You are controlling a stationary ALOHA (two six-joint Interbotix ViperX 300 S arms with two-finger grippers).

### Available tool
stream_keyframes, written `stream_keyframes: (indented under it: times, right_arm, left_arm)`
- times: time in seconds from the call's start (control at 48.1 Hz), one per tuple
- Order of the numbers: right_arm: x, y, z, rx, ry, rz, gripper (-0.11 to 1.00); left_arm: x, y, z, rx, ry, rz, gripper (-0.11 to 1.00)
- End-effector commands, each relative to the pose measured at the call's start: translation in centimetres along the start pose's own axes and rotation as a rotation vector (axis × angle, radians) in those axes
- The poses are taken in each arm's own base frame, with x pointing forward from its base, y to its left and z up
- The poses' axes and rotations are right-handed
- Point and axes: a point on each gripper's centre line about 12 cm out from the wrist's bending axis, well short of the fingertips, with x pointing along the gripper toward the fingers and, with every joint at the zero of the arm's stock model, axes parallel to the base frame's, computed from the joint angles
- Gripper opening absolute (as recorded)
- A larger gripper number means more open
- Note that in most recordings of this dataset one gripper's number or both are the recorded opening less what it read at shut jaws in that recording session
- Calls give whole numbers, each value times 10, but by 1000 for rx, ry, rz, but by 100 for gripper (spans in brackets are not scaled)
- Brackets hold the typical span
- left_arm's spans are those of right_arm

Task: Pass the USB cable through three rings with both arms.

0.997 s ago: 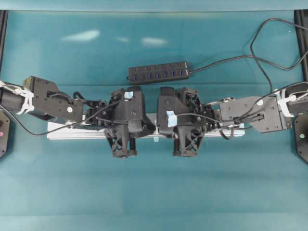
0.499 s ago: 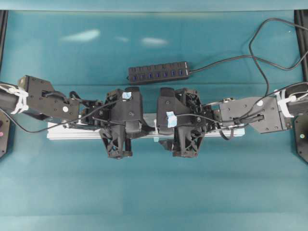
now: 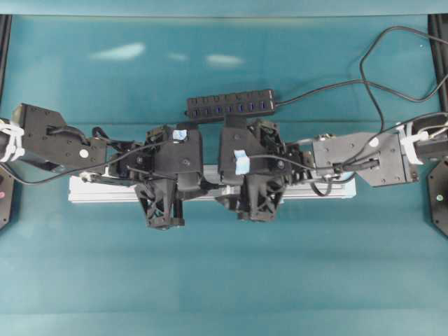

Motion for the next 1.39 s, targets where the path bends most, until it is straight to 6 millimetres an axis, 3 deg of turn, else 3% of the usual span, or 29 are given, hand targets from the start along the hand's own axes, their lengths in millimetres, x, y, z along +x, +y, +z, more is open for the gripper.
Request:
stream_keyframes:
  times: [0.0,0.436,0.81,1.371]
  right_arm:
    - [-3,3,14,4,-50,9,90]
    - [0,6,11,2,-48,17,89]
    - [4,7,10,1,-52,22,77]
    - [4,7,10,1,-52,22,77]
  left_arm:
    - [-13,-2,20,4,-67,-3,23]
    - [-25,3,34,-3,-115,5,23]
    - [-27,3,34,-5,-117,5,23]
    - [-29,3,32,-3,-115,5,23]
